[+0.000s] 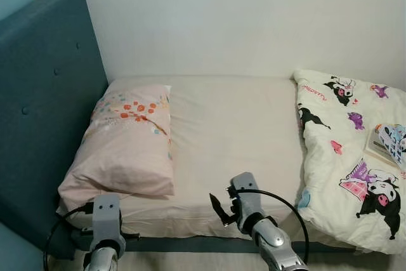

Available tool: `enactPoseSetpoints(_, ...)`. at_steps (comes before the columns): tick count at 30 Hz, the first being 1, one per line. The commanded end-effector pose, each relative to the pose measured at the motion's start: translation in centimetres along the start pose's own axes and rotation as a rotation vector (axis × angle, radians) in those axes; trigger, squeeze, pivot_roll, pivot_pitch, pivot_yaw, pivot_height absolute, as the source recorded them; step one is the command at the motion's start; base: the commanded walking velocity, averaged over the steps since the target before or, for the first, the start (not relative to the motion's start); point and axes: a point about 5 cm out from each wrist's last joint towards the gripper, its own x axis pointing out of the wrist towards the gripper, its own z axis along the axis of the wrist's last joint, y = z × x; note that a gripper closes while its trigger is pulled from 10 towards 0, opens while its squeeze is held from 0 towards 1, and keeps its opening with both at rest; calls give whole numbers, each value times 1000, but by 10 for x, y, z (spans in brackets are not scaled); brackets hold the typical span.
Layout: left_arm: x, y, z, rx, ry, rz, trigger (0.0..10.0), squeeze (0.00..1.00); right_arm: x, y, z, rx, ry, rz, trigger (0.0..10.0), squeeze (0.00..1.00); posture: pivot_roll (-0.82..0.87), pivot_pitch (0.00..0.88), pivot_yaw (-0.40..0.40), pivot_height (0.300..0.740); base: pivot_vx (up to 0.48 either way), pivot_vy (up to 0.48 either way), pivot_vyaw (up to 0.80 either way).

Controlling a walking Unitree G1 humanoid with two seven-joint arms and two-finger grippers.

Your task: Clean up the room

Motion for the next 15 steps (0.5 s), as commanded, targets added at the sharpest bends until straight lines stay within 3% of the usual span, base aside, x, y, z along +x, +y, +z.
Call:
enactPoseSetpoints(1, -1, 2, 2, -2, -19, -1, 10000, 0, -4, -1, -3, -4, -6, -29, 10000, 0, 8, 87, -23, 740, 0, 0, 0)
enactPoseSetpoints(15, 0, -7, 5, 7, -23, -57, 10000, 0, -5, -6, -3, 10, -14, -49, 10000, 0, -2, 78, -12, 740, 0, 0, 0)
